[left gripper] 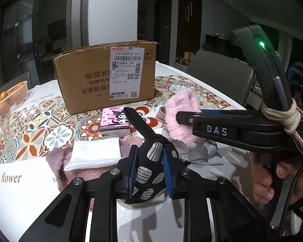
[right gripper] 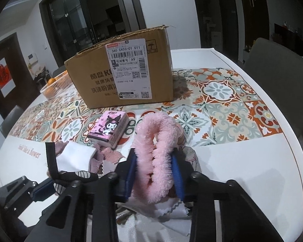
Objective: Organize soft objects
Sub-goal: 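Grasp the black-and-white pouch with the left tool while the right tool grasps the pink scrunchie, then lift the pouch and scrunchie and carry both over the cardboard box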
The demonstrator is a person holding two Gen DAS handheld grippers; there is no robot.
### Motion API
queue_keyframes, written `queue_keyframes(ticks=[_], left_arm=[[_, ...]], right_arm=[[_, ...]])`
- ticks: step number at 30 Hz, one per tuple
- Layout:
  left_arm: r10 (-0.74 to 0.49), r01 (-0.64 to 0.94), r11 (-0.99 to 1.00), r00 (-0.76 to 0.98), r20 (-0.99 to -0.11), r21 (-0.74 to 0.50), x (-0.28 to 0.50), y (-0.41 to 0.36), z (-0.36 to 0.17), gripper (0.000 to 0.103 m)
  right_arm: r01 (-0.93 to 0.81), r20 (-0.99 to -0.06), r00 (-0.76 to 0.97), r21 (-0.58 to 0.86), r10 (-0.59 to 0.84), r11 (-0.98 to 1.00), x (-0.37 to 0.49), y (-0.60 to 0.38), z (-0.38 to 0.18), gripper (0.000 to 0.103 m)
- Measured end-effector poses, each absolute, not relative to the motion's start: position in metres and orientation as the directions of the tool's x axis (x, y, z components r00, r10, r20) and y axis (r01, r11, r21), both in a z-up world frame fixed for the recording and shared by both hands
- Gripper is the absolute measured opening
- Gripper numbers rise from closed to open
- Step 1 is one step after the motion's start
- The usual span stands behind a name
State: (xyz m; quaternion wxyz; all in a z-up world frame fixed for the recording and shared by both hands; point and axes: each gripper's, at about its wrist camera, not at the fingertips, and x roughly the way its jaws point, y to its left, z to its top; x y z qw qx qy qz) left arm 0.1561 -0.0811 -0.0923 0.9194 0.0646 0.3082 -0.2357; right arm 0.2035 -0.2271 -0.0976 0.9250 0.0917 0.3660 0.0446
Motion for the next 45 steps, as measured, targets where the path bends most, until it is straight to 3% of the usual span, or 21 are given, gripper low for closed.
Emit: queue_keyframes(ticks=[29,45], left_arm=[[-0.321,0.331,0.943,0.874,-0.365,-0.035,0.127,-0.044,-0.005,0.024],[-0.299,0.305,0.952,0.920,-0.254,-0.016,0.151,-0.035,0.035,0.024]], right_arm=[[-0.040,-0.509,0.848,0.215,0.147,0.976,0.162,-0.220,-0.020,0.027],[-0.082,-0.414,0.897,0.192,0.156,0.978,0.177,-0.208,0.028,0.027]])
